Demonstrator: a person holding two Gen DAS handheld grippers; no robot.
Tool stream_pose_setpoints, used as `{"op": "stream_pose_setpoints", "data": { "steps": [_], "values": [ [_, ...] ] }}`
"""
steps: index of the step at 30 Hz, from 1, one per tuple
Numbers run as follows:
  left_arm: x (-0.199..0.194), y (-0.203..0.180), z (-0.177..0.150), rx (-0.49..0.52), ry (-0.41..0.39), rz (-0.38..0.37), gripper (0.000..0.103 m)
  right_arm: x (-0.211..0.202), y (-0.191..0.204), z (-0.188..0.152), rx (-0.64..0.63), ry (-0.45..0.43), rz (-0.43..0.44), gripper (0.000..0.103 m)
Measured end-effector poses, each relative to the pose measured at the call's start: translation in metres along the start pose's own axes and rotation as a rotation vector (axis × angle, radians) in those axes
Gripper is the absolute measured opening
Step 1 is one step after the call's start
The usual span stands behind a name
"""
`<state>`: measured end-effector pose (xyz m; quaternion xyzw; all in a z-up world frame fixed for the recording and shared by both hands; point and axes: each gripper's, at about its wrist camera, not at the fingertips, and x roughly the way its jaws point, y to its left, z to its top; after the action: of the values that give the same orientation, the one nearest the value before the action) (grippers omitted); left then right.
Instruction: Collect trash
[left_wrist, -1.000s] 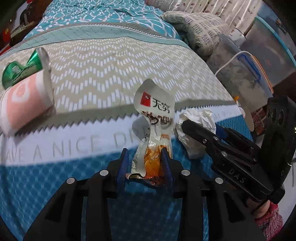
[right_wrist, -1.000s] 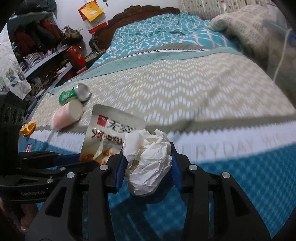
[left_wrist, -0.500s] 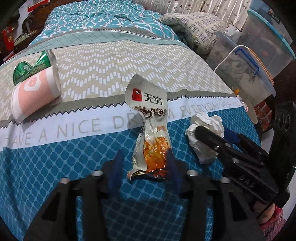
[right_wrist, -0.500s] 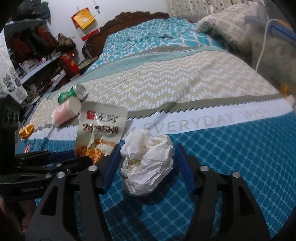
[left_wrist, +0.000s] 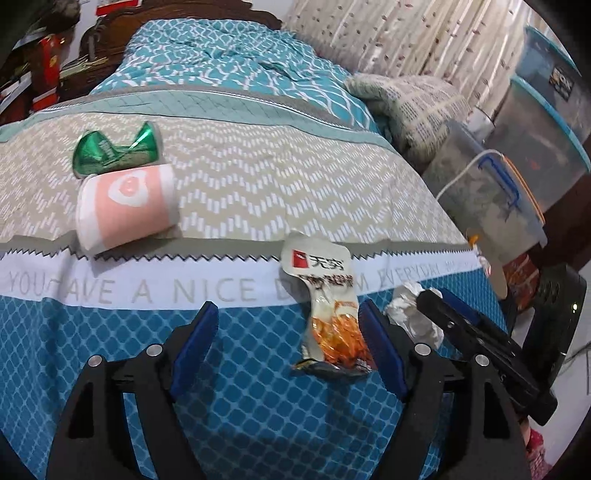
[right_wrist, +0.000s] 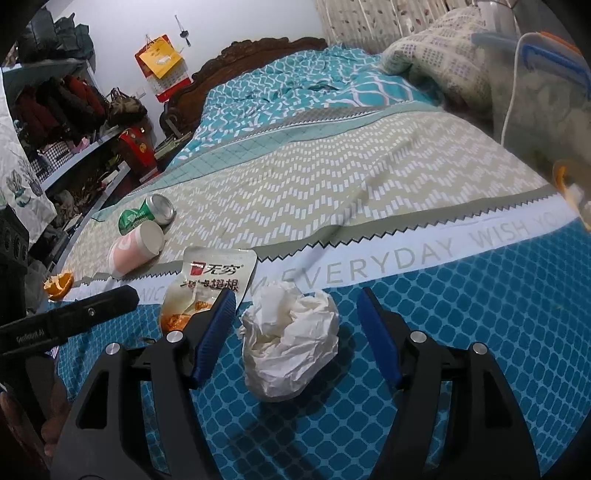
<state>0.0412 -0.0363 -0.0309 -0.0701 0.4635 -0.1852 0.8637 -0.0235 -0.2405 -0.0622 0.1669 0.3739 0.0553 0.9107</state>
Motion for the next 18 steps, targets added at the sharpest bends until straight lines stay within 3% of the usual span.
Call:
{"op": "stream_pose_setpoints", "data": {
  "steps": [10,18],
  "values": [
    [-0.013,0.032,0.007,-0.068,-0.020,-0.013,0.075,-0.005,-0.004,0.003,0.027,-0.009,-0.001,0.070],
    [-0.015,0.033,-0.006,0.003,0.002,-0.088,0.085,-0.013,-0.015,-0.006,0.082,-0.010,0.007,0.071]
  ]
}}
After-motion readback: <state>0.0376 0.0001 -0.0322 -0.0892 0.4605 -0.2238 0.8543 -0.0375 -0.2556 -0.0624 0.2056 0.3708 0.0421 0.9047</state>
